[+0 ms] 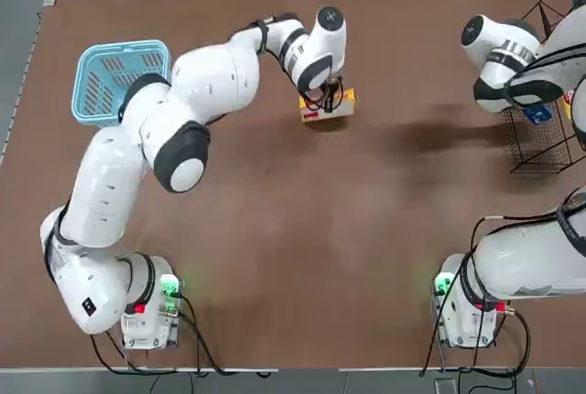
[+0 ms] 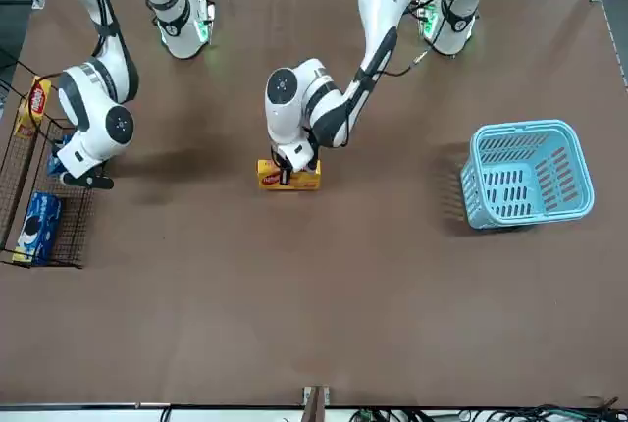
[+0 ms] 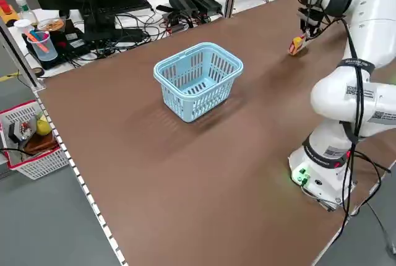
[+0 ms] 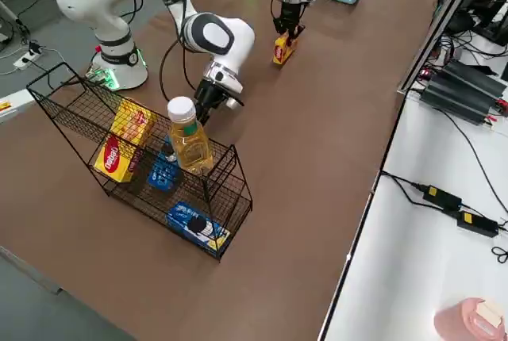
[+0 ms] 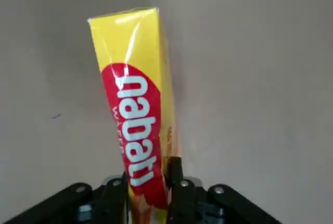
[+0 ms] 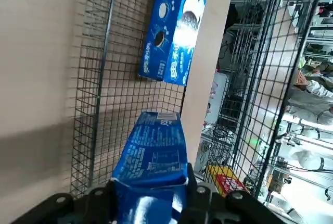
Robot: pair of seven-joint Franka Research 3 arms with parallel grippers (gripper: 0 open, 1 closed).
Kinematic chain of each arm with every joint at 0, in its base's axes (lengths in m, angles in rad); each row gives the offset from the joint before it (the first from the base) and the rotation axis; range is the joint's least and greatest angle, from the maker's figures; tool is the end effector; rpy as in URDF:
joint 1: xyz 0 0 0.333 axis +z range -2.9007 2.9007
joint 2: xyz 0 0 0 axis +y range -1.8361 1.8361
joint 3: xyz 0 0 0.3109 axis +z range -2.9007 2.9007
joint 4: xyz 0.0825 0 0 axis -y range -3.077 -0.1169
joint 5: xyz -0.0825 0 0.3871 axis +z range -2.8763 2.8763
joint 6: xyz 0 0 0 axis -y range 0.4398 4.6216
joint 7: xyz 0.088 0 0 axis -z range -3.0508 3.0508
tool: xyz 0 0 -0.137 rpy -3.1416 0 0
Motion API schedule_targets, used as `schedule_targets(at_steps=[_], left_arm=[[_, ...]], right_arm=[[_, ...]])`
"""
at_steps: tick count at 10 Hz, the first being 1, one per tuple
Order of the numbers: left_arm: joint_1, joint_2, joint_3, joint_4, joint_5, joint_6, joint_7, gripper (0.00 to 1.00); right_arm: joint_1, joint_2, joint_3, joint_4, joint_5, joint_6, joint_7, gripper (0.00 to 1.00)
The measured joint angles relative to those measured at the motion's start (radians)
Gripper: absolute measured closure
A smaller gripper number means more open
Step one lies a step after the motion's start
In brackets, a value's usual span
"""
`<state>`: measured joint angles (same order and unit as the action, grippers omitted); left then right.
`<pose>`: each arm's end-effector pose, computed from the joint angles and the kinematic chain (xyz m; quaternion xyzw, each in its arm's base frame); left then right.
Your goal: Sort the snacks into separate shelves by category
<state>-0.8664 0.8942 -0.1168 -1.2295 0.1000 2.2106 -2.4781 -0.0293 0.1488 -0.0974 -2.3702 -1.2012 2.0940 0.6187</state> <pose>0.4477 -0.6228 0.2042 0.7355 0.6759 -0.0103 0.0453 0.4702 -0.1311 0.2300 0.8859 0.0598 -0.0674 0.4551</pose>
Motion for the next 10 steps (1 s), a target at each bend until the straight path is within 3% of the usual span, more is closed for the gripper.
schedule_targets(at_steps=[3, 8, 10], left_arm=[[-0.017, 0.035, 0.009, 0.047, 0.000, 0.023, -0.021, 0.71], [-0.018, 0.039, 0.014, 0.054, 0.000, 0.049, 0.032, 0.63], [-0.018, 0.040, 0.013, 0.059, 0.000, 0.057, 0.041, 0.51]], right_arm=[[-0.052, -0.007, 0.000, -0.034, -0.063, 0.052, 0.000, 0.53], [-0.093, -0.008, 0.000, -0.052, -0.117, 0.101, 0.000, 0.53], [-0.111, -0.008, 0.000, -0.052, -0.131, 0.116, 0.001, 0.53]])
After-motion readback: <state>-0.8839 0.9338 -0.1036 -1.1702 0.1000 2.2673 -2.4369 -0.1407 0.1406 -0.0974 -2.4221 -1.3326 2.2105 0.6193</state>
